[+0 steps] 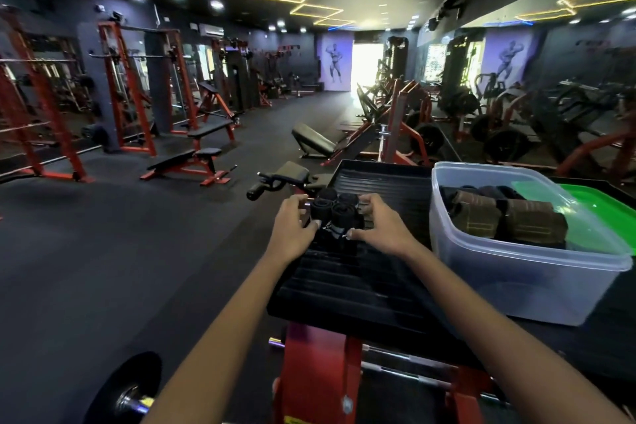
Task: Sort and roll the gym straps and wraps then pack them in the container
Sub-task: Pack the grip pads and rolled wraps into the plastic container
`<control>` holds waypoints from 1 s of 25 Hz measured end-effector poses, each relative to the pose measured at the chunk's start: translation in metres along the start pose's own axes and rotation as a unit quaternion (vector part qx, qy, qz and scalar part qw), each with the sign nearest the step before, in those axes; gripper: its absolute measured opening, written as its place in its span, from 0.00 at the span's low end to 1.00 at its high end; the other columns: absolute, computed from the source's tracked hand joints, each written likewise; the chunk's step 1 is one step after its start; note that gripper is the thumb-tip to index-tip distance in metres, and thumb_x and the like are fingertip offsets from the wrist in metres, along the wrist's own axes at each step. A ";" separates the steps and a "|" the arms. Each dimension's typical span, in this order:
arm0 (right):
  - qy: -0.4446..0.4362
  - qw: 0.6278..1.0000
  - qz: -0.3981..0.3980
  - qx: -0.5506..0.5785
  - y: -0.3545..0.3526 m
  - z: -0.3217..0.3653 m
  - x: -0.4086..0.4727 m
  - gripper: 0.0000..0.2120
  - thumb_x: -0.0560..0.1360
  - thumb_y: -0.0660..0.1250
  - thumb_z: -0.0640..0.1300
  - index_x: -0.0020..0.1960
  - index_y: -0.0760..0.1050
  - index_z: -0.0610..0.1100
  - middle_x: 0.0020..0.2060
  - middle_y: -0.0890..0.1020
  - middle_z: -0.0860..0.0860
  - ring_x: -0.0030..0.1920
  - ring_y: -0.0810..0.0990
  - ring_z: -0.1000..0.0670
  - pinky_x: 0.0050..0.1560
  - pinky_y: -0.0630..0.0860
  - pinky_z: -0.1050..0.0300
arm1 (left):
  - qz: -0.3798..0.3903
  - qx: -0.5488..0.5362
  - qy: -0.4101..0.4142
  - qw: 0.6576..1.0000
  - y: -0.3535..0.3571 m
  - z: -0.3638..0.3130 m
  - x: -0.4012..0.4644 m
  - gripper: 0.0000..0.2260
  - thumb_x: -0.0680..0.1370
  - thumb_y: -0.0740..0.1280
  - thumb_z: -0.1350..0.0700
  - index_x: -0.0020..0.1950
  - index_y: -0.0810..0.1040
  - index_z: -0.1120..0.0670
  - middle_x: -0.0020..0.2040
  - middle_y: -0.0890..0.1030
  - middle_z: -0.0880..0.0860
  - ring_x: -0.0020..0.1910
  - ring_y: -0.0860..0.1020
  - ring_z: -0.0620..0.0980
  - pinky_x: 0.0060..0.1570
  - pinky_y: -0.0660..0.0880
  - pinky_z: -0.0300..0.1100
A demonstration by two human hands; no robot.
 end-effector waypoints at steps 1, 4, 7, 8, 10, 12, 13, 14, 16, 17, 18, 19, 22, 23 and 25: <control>0.006 1.000 0.004 0.027 0.004 -0.004 0.000 0.33 0.70 0.76 0.42 0.70 0.63 0.43 0.61 0.76 0.47 0.62 0.74 0.49 0.58 0.69 0.59 | 0.010 0.001 0.000 1.000 0.005 0.002 0.005 0.24 0.74 0.70 0.65 0.68 0.68 0.60 0.65 0.70 0.57 0.60 0.74 0.50 0.58 0.70 0.37; 0.015 0.998 -0.005 0.061 0.012 -0.014 0.002 0.31 0.68 0.77 0.43 0.67 0.67 0.45 0.58 0.78 0.49 0.58 0.77 0.49 0.60 0.72 0.55 | 0.045 0.017 0.006 0.999 0.018 0.009 0.016 0.27 0.73 0.70 0.65 0.70 0.66 0.59 0.66 0.69 0.58 0.64 0.72 0.54 0.66 0.69 0.45; -0.001 0.999 0.008 0.043 0.015 -0.019 0.006 0.28 0.65 0.79 0.45 0.61 0.72 0.47 0.55 0.81 0.48 0.54 0.80 0.48 0.59 0.74 0.52 | 0.077 0.025 0.015 0.997 0.021 0.010 0.024 0.29 0.72 0.72 0.65 0.71 0.66 0.58 0.66 0.71 0.58 0.65 0.72 0.53 0.66 0.69 0.47; -0.008 0.999 0.015 0.040 0.015 -0.020 0.007 0.26 0.64 0.80 0.45 0.59 0.73 0.49 0.52 0.82 0.48 0.51 0.80 0.49 0.57 0.75 0.52 | 0.079 0.024 0.020 0.996 0.020 0.011 0.026 0.29 0.71 0.73 0.65 0.70 0.67 0.58 0.64 0.71 0.57 0.64 0.72 0.53 0.66 0.69 0.47; -0.018 0.999 0.024 0.040 0.012 -0.016 0.008 0.23 0.63 0.81 0.45 0.51 0.73 0.53 0.48 0.83 0.48 0.47 0.80 0.50 0.53 0.75 0.53 | 0.087 0.037 0.036 0.995 0.014 0.012 0.030 0.28 0.68 0.75 0.64 0.66 0.72 0.57 0.59 0.71 0.55 0.62 0.73 0.54 0.65 0.69 0.47; -0.024 0.999 0.028 0.030 0.010 -0.009 0.007 0.22 0.62 0.81 0.44 0.47 0.71 0.53 0.50 0.82 0.48 0.49 0.80 0.50 0.53 0.75 0.53 | 0.107 0.064 0.052 0.991 0.008 0.011 0.032 0.24 0.66 0.77 0.62 0.60 0.77 0.55 0.54 0.71 0.52 0.59 0.74 0.55 0.62 0.71 0.46; -0.032 0.999 0.033 0.015 0.009 -0.005 0.005 0.22 0.62 0.81 0.45 0.48 0.70 0.51 0.50 0.82 0.49 0.50 0.80 0.50 0.54 0.75 0.53 | 0.115 0.068 0.059 0.989 0.004 0.009 0.032 0.22 0.65 0.78 0.61 0.57 0.78 0.53 0.52 0.72 0.52 0.57 0.75 0.55 0.60 0.72 0.46; -0.046 0.998 0.036 -0.006 0.010 0.001 0.004 0.23 0.62 0.80 0.48 0.48 0.70 0.49 0.50 0.82 0.50 0.50 0.80 0.49 0.53 0.76 0.52 | 0.122 0.067 0.068 0.988 0.000 0.005 0.030 0.21 0.64 0.78 0.60 0.55 0.78 0.51 0.52 0.73 0.53 0.55 0.76 0.54 0.59 0.73 0.46; -0.068 0.996 0.030 -0.040 0.005 0.016 -0.001 0.24 0.62 0.79 0.51 0.50 0.69 0.47 0.48 0.82 0.50 0.48 0.80 0.49 0.49 0.76 0.50 | 0.131 0.065 0.091 0.985 -0.010 -0.010 0.029 0.19 0.65 0.78 0.60 0.53 0.79 0.50 0.52 0.78 0.54 0.52 0.78 0.53 0.55 0.73 0.41; -0.078 0.996 0.022 -0.048 -0.001 0.024 -0.003 0.24 0.63 0.78 0.51 0.50 0.70 0.47 0.47 0.82 0.50 0.47 0.79 0.49 0.48 0.76 0.51 | 0.131 0.063 0.099 0.984 -0.017 -0.019 0.031 0.18 0.65 0.78 0.62 0.53 0.80 0.51 0.52 0.79 0.54 0.51 0.78 0.52 0.52 0.72 0.37; -0.086 0.995 0.015 -0.052 -0.011 0.033 -0.006 0.23 0.63 0.78 0.51 0.51 0.70 0.47 0.47 0.82 0.50 0.47 0.79 0.50 0.46 0.75 0.54 | 0.130 0.058 0.108 0.984 -0.024 -0.030 0.033 0.18 0.66 0.78 0.63 0.53 0.80 0.52 0.52 0.80 0.54 0.50 0.79 0.50 0.49 0.71 0.32; -0.093 0.994 0.011 -0.055 -0.023 0.043 -0.009 0.23 0.64 0.79 0.51 0.51 0.72 0.46 0.46 0.81 0.50 0.46 0.79 0.51 0.44 0.74 0.57 | 0.130 0.046 0.122 0.983 -0.030 -0.045 0.034 0.18 0.65 0.78 0.62 0.52 0.80 0.52 0.51 0.80 0.53 0.50 0.79 0.49 0.47 0.70 0.29; -0.105 0.993 0.015 -0.050 -0.075 0.065 -0.022 0.20 0.63 0.80 0.48 0.50 0.75 0.48 0.44 0.81 0.53 0.43 0.78 0.54 0.42 0.73 0.61 | 0.135 0.017 0.165 0.977 -0.039 -0.093 0.034 0.19 0.61 0.75 0.52 0.51 0.80 0.51 0.48 0.81 0.50 0.43 0.79 0.39 0.47 0.72 0.28; -0.108 0.993 0.018 -0.051 -0.095 0.069 -0.028 0.20 0.63 0.80 0.48 0.50 0.75 0.49 0.43 0.81 0.54 0.43 0.78 0.55 0.44 0.73 0.62 | 0.137 0.005 0.168 0.976 -0.036 -0.108 0.034 0.17 0.63 0.76 0.56 0.51 0.80 0.52 0.47 0.80 0.49 0.40 0.78 0.34 0.44 0.72 0.26; -0.105 0.992 0.020 -0.062 -0.135 0.066 -0.038 0.19 0.64 0.79 0.46 0.50 0.74 0.49 0.44 0.81 0.54 0.44 0.79 0.56 0.46 0.74 0.62 | 0.134 -0.015 0.183 0.974 -0.023 -0.139 0.033 0.15 0.66 0.77 0.62 0.50 0.80 0.54 0.46 0.80 0.49 0.38 0.78 0.34 0.41 0.72 0.26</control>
Point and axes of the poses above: each hand's wrist, its own x-axis towards the middle knuckle, its own y-axis out of the palm, z = x × y, the point moved 4 cm from there along x, towards the middle knuckle
